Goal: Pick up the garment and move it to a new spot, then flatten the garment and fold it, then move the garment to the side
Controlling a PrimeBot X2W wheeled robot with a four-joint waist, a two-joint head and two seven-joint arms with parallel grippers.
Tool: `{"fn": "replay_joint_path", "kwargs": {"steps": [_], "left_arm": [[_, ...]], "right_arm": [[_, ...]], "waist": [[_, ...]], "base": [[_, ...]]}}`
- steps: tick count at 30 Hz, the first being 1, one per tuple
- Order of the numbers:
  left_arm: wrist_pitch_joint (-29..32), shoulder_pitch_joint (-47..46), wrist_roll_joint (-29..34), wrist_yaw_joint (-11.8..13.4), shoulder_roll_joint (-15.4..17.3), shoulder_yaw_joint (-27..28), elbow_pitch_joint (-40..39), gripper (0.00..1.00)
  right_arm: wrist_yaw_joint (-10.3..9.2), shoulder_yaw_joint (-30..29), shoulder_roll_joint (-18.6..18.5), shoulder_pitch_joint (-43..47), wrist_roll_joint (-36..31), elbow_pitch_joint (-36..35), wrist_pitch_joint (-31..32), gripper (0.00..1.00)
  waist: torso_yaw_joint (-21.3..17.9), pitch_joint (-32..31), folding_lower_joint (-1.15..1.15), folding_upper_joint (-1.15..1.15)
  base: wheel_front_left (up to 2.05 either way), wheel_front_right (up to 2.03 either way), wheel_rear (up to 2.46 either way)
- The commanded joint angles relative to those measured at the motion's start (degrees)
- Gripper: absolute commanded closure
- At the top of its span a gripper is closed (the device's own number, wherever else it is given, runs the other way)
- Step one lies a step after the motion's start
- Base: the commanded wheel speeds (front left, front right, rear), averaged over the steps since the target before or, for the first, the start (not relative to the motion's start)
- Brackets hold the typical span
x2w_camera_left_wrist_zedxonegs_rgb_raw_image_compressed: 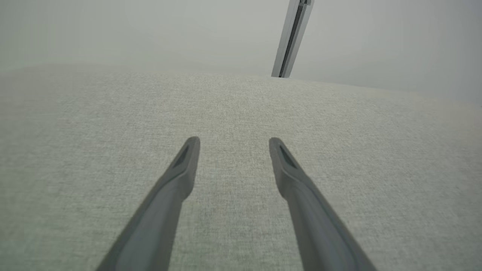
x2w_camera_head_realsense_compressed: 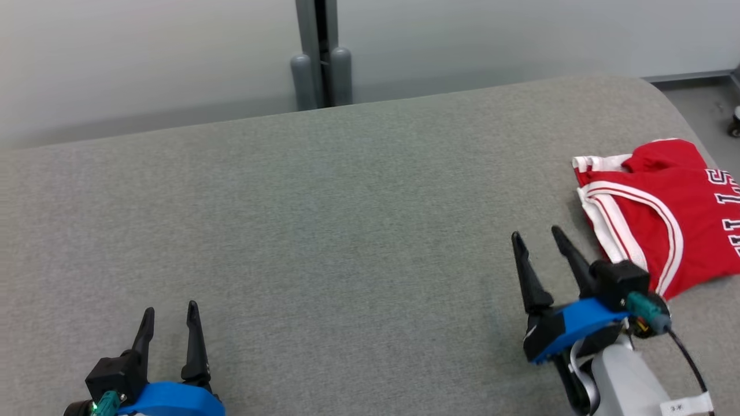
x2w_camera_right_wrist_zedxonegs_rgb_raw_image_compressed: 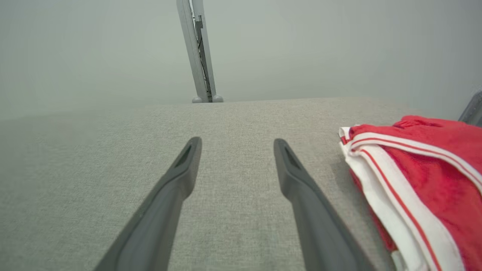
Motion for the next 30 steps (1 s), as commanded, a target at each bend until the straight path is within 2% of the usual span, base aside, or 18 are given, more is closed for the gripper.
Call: {"fn": "replay_joint_path", "kwargs": {"steps": [1, 7, 16, 22, 30], "left_arm": [[-0.24, 0.54, -0.39, -0.08, -0.05, 0.05, -0.29, 0.00], [-0.24, 0.96, -0.98, -0.07, -0.06, -0.70, -0.52, 0.00], [-0.23, 2.16, -1.67, 0.00, -0.06, -0.73, -1.12, 0.00], [-0.23, 3.72, -2.49, -0.02, -0.07, -0.73, -1.63, 0.00], [-0.23, 4.29, -3.31, -0.05, -0.07, -0.97, -1.48, 0.00]], "right_arm": [[0.00, 1.37, -0.16, 2.22, 1.09, -1.19, -0.15, 0.00], [0.00, 4.33, -0.12, 6.25, 2.05, -2.21, -0.16, 0.00], [0.00, 4.21, -0.13, 8.35, 3.34, -1.66, -0.16, 0.00], [0.00, 4.56, -0.14, 8.89, 4.23, -0.53, -0.16, 0.00], [0.00, 4.25, -0.12, 9.19, 3.36, 0.43, -0.16, 0.00]], "waist": [[1.09, -0.19, 0.00, 0.00], [5.98, -1.23, 0.00, 0.00], [12.69, -2.28, 0.00, 0.00], [13.99, -3.50, 0.00, 0.00], [12.65, -4.60, 0.00, 0.00]], "base": [[0.00, 0.00, 0.00], [0.00, 0.00, 0.00], [0.00, 0.00, 0.00], [0.00, 0.00, 0.00], [0.00, 0.00, 0.00]]}}
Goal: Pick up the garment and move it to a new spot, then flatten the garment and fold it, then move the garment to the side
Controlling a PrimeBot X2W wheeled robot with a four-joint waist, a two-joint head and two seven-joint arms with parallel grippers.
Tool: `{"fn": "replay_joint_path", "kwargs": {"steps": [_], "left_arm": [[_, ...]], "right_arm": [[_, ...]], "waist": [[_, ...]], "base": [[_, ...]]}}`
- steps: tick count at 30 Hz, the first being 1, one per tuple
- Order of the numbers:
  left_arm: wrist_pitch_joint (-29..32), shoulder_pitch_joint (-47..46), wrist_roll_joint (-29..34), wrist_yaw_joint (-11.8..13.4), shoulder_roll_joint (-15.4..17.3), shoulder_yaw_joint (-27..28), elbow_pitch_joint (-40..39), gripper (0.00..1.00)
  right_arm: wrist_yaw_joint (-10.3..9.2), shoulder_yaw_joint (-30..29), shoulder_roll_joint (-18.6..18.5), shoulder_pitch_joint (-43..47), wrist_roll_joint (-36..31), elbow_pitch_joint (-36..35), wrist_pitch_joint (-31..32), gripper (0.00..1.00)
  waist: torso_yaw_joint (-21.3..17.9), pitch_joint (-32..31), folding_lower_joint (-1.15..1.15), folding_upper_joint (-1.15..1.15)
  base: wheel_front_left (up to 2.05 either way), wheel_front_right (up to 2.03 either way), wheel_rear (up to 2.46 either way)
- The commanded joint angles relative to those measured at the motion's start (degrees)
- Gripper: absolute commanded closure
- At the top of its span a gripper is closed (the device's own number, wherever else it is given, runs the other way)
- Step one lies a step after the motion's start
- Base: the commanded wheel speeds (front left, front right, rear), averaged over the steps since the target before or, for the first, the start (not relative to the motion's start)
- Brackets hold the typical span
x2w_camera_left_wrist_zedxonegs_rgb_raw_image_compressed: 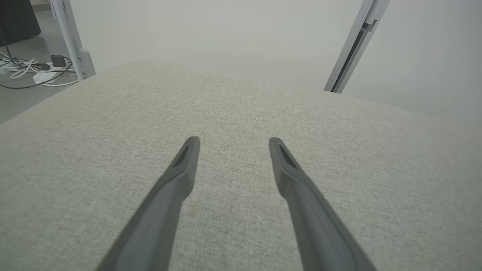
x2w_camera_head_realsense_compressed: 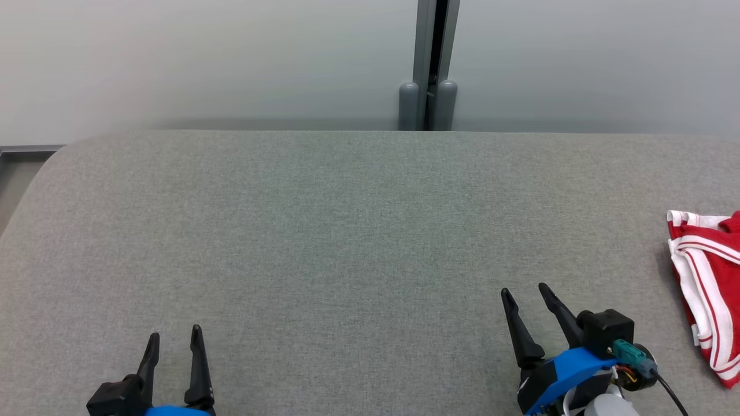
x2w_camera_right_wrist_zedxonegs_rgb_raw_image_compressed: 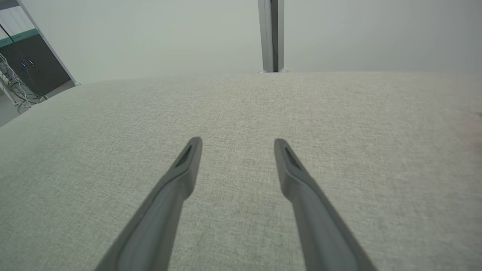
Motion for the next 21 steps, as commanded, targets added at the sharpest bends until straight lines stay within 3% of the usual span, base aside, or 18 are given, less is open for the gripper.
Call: {"fn": "replay_joint_path", "kwargs": {"steps": [1, 6, 7, 10, 21], "left_arm": [[-0.23, 0.12, -0.30, -0.05, -0.01, -0.13, -0.15, 0.00], [-0.23, 0.32, -1.23, -0.06, -0.02, -0.69, -0.01, 0.00], [0.03, -0.01, -1.25, 0.00, -0.03, -0.74, 0.16, 1.00], [0.36, 0.30, -1.38, 0.00, -0.22, -0.76, 1.61, 1.00], [3.66, -1.04, -13.11, -0.01, -0.18, -0.07, 0.19, 1.00]], "right_arm": [[0.00, -0.20, -0.14, 0.92, -0.49, 0.00, -0.16, 0.00], [0.00, -0.68, -0.14, 1.08, -0.58, 0.03, -0.16, 0.00], [0.00, -0.62, 0.01, 0.38, -0.45, 0.13, 0.01, 1.00], [0.00, -0.59, 0.07, 1.11, -0.32, 1.34, 0.23, 1.00], [0.00, -2.73, 0.05, 1.72, 11.86, -1.51, 3.48, 1.00]], "waist": [[-0.36, -0.19, 0.00, 0.00], [-0.83, -0.44, 0.00, 0.00], [-0.80, -0.44, 0.00, 0.00], [-0.80, -0.45, 0.00, 0.00], [-0.76, -0.75, 0.00, 0.00]], "base": [[0.00, 0.00, 0.00], [0.00, 0.00, 0.00], [0.00, 0.00, 0.00], [0.00, 0.00, 0.00], [0.00, 0.00, 0.00]]}}
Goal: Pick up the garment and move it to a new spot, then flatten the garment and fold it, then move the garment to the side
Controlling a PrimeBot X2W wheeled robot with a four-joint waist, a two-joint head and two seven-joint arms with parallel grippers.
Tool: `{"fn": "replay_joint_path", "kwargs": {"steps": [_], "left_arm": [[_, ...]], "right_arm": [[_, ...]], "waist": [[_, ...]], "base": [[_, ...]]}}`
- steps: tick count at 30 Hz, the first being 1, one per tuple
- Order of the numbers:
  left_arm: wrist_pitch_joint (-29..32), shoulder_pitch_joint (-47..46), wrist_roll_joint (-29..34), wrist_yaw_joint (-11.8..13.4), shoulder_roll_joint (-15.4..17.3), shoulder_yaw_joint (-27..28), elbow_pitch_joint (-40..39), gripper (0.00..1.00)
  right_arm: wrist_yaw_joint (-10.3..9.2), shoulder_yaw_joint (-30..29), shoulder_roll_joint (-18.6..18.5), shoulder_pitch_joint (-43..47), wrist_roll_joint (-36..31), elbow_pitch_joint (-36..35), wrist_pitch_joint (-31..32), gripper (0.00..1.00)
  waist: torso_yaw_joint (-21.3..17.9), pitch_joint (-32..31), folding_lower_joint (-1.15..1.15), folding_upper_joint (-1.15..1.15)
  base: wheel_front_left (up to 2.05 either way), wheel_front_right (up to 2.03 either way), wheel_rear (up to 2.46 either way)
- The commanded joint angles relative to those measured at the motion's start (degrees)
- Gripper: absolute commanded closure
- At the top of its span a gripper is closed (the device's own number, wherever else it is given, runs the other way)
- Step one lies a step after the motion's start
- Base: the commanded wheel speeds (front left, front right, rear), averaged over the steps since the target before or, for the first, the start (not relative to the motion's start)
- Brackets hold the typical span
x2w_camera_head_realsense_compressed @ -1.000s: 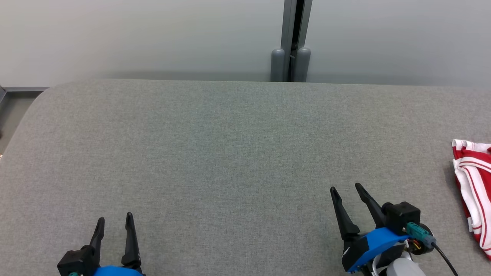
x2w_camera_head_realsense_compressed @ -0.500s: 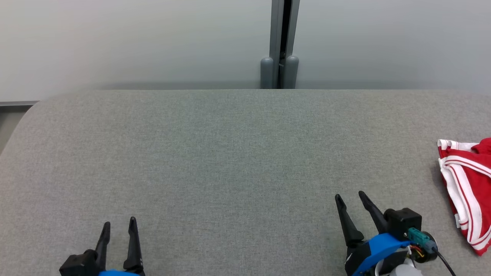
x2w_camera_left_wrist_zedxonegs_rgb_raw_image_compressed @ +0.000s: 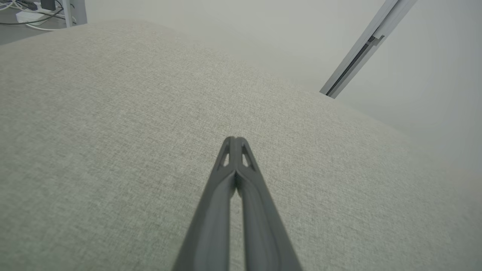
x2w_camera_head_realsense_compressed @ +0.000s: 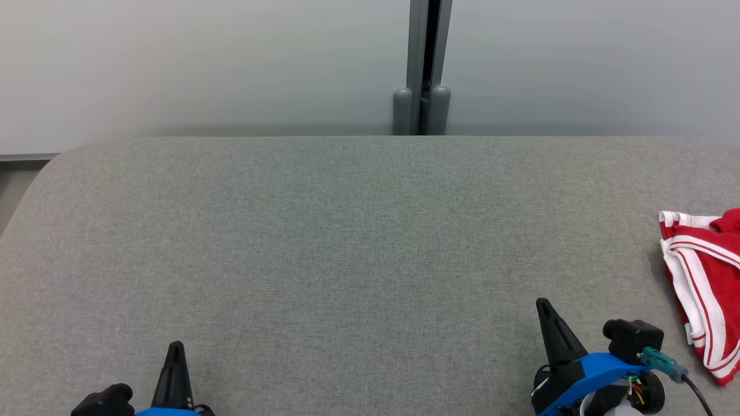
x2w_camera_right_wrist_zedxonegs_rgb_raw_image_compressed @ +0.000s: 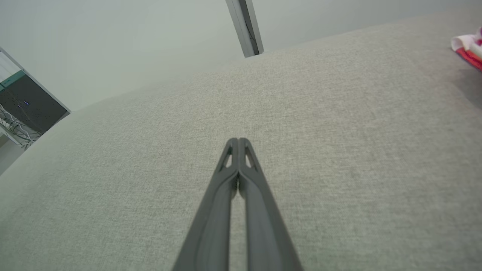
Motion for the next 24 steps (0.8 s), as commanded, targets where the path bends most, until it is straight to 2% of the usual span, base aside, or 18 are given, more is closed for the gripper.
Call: {"fn": "replay_joint_path", "kwargs": {"steps": [1, 24], "left_arm": [[0.56, -1.53, -2.66, -0.01, 0.27, 0.46, -1.35, 1.00], [5.80, -3.50, -22.62, -0.02, 0.35, 1.22, -4.18, 1.00]], "right_arm": [[0.00, -0.59, -0.06, -0.24, 2.91, -1.70, 0.58, 1.00], [0.00, -4.03, -0.10, 1.06, 23.57, -6.75, 5.96, 1.00]], "waist": [[0.02, -0.05, 0.00, 0.00], [0.12, -0.68, 0.00, 0.00]], "base": [[0.00, 0.00, 0.00], [0.00, 0.00, 0.00]]}}
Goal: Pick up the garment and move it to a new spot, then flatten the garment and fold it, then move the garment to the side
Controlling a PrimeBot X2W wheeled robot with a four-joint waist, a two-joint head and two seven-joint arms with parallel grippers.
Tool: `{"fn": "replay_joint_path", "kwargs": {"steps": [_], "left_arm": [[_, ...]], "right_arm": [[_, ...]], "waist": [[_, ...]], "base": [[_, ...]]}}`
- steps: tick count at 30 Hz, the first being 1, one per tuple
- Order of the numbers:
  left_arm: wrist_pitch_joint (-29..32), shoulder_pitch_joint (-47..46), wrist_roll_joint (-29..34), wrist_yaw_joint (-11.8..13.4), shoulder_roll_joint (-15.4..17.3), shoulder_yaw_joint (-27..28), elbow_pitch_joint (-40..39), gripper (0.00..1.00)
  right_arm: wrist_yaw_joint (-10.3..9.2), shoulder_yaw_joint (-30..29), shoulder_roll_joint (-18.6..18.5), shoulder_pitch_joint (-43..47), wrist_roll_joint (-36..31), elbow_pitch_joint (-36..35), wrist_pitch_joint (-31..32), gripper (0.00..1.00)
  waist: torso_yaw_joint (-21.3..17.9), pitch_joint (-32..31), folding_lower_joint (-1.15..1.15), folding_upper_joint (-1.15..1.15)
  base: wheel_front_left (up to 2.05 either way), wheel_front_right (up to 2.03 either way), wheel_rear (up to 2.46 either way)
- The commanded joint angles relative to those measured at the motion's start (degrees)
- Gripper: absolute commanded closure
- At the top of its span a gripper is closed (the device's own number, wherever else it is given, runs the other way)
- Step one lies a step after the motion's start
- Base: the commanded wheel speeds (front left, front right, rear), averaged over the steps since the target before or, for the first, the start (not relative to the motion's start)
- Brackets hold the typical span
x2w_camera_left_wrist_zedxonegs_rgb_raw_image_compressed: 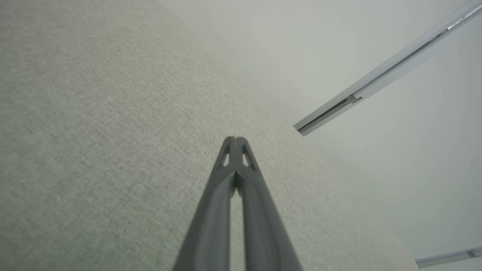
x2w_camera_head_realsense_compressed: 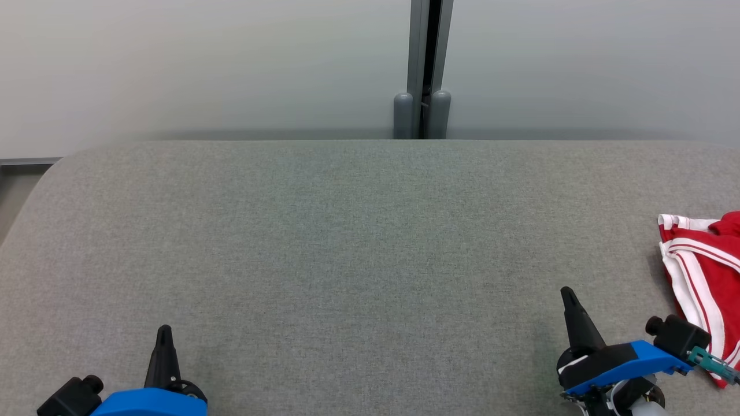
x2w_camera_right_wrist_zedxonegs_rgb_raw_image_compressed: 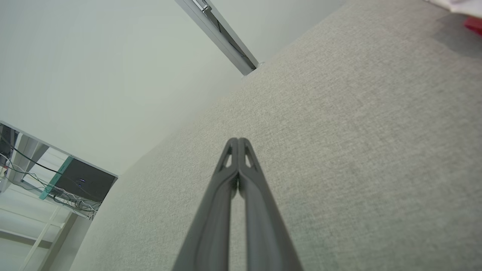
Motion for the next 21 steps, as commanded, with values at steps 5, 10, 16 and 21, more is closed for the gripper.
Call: {"fn": "replay_joint_path", "kwargs": {"steps": [5, 10, 16, 21], "left_arm": [[1.32, -2.07, -5.20, -0.04, 0.35, 0.30, -1.59, 1.00], [2.27, -2.44, -8.70, -0.04, 0.36, 0.48, -2.06, 1.00], [3.37, -2.89, -12.71, -0.05, 0.38, 0.68, -2.60, 1.00], [4.23, -3.12, -15.87, -0.05, 0.39, 0.84, -3.00, 1.00]], "right_arm": [[0.00, -1.06, -0.12, 0.32, 5.60, -2.25, 1.55, 1.00], [0.00, -1.67, -0.12, 0.54, 9.23, -3.13, 2.48, 1.00], [0.00, -2.37, -0.13, 0.81, 13.35, -4.10, 3.57, 1.00], [0.00, -2.94, -0.14, 0.97, 16.64, -4.92, 4.46, 1.00]], "waist": [[0.03, -0.16, 0.00, 0.00], [0.05, -0.30, 0.00, 0.00], [0.07, -0.47, 0.00, 0.00], [0.10, -0.61, 0.00, 0.00]], "base": [[0.00, 0.00, 0.00], [0.00, 0.00, 0.00], [0.00, 0.00, 0.00], [0.00, 0.00, 0.00]]}}
